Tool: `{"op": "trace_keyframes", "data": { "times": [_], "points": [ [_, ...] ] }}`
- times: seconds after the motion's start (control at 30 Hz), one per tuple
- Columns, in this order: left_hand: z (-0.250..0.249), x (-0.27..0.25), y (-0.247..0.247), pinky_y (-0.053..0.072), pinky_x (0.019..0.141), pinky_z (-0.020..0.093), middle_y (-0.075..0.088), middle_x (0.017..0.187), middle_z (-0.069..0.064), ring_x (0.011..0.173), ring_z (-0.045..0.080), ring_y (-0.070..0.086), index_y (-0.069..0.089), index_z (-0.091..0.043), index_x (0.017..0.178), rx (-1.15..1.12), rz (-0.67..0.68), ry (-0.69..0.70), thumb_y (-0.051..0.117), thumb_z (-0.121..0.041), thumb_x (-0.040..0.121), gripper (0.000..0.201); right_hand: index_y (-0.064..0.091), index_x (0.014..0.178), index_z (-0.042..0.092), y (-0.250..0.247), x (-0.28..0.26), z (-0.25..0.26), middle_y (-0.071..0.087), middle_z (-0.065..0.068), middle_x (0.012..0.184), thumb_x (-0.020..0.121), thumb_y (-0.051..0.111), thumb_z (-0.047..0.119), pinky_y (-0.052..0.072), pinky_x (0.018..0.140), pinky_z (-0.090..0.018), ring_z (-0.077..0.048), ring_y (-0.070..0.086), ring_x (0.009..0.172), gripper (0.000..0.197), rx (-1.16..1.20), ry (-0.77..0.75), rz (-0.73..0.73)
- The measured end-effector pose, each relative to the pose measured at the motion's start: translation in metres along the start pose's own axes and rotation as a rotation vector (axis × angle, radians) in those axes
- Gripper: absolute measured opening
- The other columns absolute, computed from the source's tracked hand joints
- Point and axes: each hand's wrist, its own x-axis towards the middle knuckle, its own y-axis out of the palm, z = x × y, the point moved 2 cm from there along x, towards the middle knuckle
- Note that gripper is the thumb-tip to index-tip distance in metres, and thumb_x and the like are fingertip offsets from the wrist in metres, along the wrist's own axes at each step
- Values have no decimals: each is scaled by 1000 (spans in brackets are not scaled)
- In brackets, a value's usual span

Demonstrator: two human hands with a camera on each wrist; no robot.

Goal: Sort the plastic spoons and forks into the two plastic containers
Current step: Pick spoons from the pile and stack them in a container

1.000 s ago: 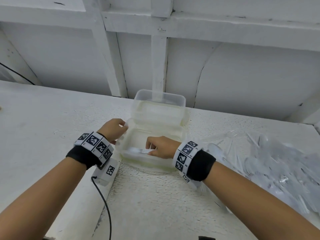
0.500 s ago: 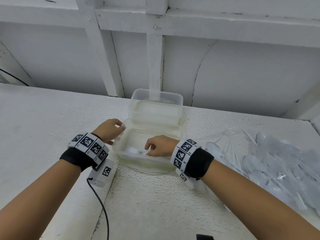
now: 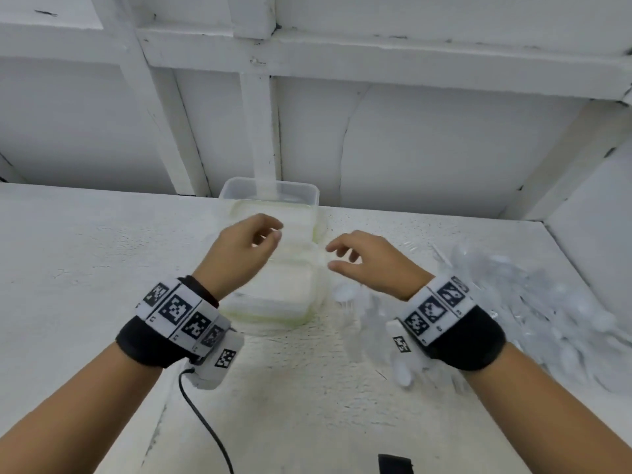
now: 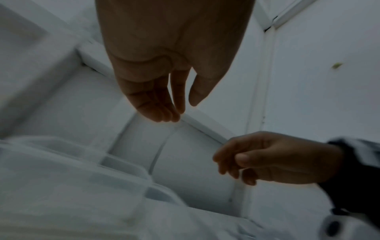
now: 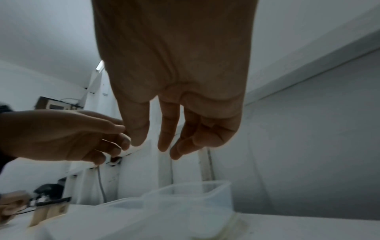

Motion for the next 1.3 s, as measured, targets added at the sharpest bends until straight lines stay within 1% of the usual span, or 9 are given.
{"op": "trace_keyframes", "data": {
  "times": [0.23,0.37,0.47,0.53,0.63,0.7,0.83,1.13,1.3],
  "points": [
    [-64,2,96,41,76,16,63,107,-2,86,9,54,62,-12,111,21,337,136,47,-21,96,22,61,115,17,-39,-69,-79,58,3,101,91,58,29,39,78,-20,-11,54,88,27,-59,244,-60],
    [-76,17,143,45,50,14,54,121,6,55,13,56,52,-10,125,111,480,-15,35,-15,98,32,61,115,17,-39,-98,-105,57,7,94,93,55,27,39,77,-19,-6,52,84,25,-33,335,-47],
    [-82,29,162,55,70,30,43,131,15,82,29,63,45,-4,131,296,524,-80,33,-7,96,37,62,113,18,-36,-112,-117,54,15,86,94,53,28,38,67,-12,2,50,77,23,-12,348,-38],
    [-84,36,167,48,77,31,48,122,19,98,32,58,51,2,116,445,541,-118,38,-7,95,26,62,113,19,-36,-117,-121,53,17,84,94,53,27,38,64,-9,4,49,76,22,0,346,-35],
    [-76,47,175,39,67,27,50,74,8,76,24,51,41,-5,65,551,522,-139,42,-8,94,29,62,111,19,-36,-119,-125,54,15,84,94,53,27,38,65,-9,3,50,76,21,39,349,-44],
    [-67,54,181,38,62,27,44,66,4,63,19,47,36,-9,61,557,525,-157,44,-9,93,34,62,110,20,-35,-118,-127,54,16,84,95,52,27,37,64,-8,4,50,77,20,52,341,-44],
    [-55,62,185,41,59,26,53,76,4,76,23,51,41,-14,63,519,527,-197,50,-11,90,29,62,110,21,-35,-111,-128,59,8,90,95,51,28,40,66,-11,-1,53,80,20,71,325,-36],
    [-50,62,172,27,50,18,41,65,-3,57,10,38,42,-15,63,455,514,-227,55,-14,86,27,63,112,14,-37,-82,-118,59,4,97,96,49,24,39,78,-22,-10,54,88,23,67,280,-17],
    [-48,50,165,41,63,25,64,96,7,82,21,53,63,-9,93,587,575,-126,53,-18,89,14,61,119,10,-25,-39,-111,60,-5,123,98,44,19,39,89,-24,-17,54,110,28,-112,244,58]
  ]
}}
